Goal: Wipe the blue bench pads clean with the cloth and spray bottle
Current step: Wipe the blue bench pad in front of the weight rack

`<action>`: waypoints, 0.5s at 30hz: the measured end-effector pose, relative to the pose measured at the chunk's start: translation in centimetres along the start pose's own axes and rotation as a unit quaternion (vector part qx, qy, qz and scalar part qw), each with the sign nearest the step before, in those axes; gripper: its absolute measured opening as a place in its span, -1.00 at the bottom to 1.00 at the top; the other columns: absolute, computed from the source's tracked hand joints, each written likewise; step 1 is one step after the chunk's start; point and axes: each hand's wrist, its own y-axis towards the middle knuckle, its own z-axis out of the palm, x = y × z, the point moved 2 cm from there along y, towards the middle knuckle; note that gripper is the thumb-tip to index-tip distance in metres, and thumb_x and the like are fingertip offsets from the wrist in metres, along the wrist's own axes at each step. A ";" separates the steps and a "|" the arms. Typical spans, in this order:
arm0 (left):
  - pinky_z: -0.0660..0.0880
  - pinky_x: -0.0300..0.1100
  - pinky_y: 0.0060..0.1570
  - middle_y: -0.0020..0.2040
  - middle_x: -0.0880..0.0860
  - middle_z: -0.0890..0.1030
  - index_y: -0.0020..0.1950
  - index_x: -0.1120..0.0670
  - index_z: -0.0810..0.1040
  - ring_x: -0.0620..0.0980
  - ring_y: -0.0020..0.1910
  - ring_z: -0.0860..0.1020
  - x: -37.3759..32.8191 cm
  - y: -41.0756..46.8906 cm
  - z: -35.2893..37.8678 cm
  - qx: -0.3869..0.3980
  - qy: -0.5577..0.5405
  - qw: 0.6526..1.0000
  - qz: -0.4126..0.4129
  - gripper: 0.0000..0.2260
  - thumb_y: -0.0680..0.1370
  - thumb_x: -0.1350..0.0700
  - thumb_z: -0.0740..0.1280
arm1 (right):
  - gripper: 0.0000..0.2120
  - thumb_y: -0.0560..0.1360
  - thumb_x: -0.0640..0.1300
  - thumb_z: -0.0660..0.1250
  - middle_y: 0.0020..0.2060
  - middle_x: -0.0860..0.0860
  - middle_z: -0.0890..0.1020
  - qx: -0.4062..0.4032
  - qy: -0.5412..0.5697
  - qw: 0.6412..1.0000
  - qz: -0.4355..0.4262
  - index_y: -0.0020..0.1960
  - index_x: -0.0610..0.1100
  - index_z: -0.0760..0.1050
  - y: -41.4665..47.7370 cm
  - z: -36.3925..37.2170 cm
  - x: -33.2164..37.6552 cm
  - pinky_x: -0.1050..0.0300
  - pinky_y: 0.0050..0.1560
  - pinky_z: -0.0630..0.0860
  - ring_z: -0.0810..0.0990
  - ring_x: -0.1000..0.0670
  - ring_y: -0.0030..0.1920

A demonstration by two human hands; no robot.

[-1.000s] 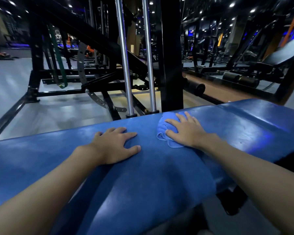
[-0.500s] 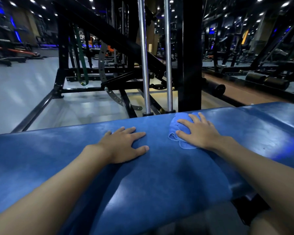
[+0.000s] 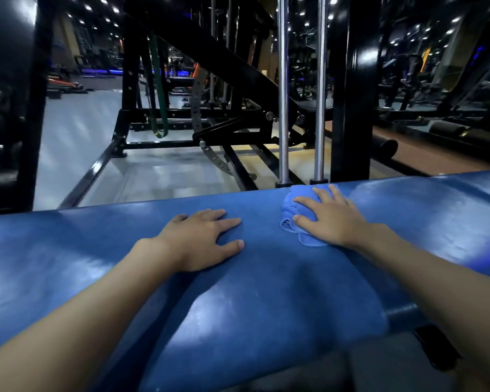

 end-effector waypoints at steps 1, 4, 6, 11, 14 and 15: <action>0.00 0.10 0.54 0.62 -0.13 0.06 0.58 -0.29 0.07 -0.10 0.59 0.03 0.5 -0.6 -0.1 0.002 0.000 1.000 -0.004 -0.42 0.57 -0.39 0.01 | -0.50 0.55 0.31 0.05 0.60 0.01 0.01 0.001 0.000 1.000 -0.005 0.48 0.30 0.18 -0.1 0.0 0.9 -0.22 0.52 -0.07 -0.19 -0.14 0.58; 0.01 0.09 0.54 0.62 -0.12 0.07 0.58 -0.28 0.08 -0.09 0.59 0.04 2.4 -2.3 -0.2 0.000 -0.001 1.000 -0.014 -0.43 0.58 -0.38 0.02 | -0.48 0.55 0.32 0.04 0.60 0.00 0.01 0.001 0.003 1.000 -0.025 0.49 0.31 0.15 -0.3 0.2 3.6 -0.25 0.52 -0.07 -0.19 -0.15 0.58; 0.01 0.08 0.54 0.62 -0.13 0.08 0.58 -0.29 0.08 -0.08 0.59 0.05 3.7 -3.3 -0.1 -0.005 -0.002 1.000 -0.022 -0.43 0.58 -0.38 0.01 | -0.48 0.54 0.32 0.03 0.61 0.00 0.01 0.004 0.003 0.999 -0.037 0.49 0.32 0.14 -0.4 0.4 5.5 -0.25 0.52 -0.06 -0.20 -0.15 0.58; 0.04 0.05 0.54 0.62 -0.13 0.09 0.57 -0.29 0.09 -0.08 0.59 0.07 7.0 -6.2 0.2 -0.016 -0.002 0.999 -0.052 -0.44 0.58 -0.37 0.01 | -0.49 0.55 0.33 0.02 0.60 0.00 -0.01 0.003 0.003 0.997 -0.071 0.49 0.30 0.16 -0.4 0.8 10.1 -0.24 0.52 -0.06 -0.22 -0.14 0.58; 0.05 0.04 0.53 0.62 -0.14 0.10 0.57 -0.30 0.10 -0.09 0.59 0.07 9.0 -8.4 0.2 -0.026 -0.001 0.997 -0.074 -0.45 0.59 -0.36 0.02 | -0.48 0.55 0.34 0.01 0.61 0.01 -0.03 0.012 0.006 0.996 -0.087 0.49 0.31 0.13 -0.6 0.9 12.5 -0.22 0.53 -0.09 -0.24 -0.13 0.58; 0.05 0.03 0.53 0.61 -0.13 0.11 0.57 -0.30 0.10 -0.09 0.58 0.07 9.6 -9.2 0.3 -0.029 -0.001 0.996 -0.080 -0.46 0.59 -0.35 0.02 | -0.48 0.55 0.33 0.02 0.61 0.01 -0.03 0.013 0.007 0.996 -0.093 0.50 0.31 0.13 -0.6 1.0 13.3 -0.22 0.53 -0.09 -0.24 -0.13 0.58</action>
